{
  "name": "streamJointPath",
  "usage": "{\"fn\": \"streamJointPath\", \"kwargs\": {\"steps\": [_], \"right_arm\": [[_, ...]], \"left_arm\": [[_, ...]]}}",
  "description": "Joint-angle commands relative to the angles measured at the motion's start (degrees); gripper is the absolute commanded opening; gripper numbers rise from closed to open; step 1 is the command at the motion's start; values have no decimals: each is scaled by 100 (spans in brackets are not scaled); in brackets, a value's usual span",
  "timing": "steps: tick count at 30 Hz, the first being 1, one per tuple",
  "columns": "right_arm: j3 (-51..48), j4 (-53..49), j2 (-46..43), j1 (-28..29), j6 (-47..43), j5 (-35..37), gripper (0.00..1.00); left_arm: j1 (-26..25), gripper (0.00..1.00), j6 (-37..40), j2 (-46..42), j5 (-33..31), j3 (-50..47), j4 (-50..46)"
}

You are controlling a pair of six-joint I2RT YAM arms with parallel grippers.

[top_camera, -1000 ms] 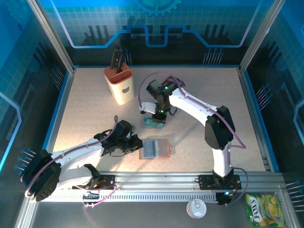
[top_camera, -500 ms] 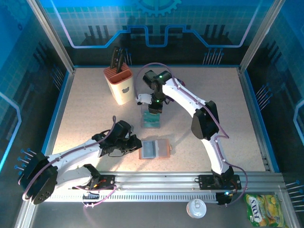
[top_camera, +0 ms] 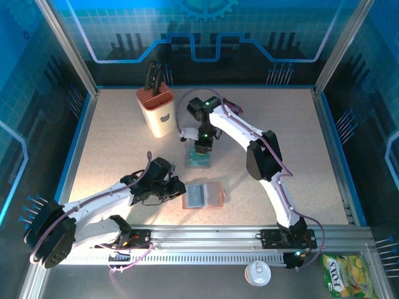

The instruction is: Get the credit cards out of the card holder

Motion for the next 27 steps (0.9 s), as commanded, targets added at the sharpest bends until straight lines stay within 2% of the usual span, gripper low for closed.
{"fn": "streamJointPath", "kwargs": {"steps": [1,13,19,27], "right_arm": [[125,-107,-90,-52,54,-10,12],[-384,128,-871,0,529,81,18],[-1830,1487,-1848,120,1441,-369,22],[-3755,3020,-3066,434,3010,-314,22]], "left_arm": [[76,12,208,5,-58,45,-155],[130,12,258,-26,-3,-58,-88],[139,12,228,7,3,-158,122],[152,12,230,252,50,-159,319]]}}
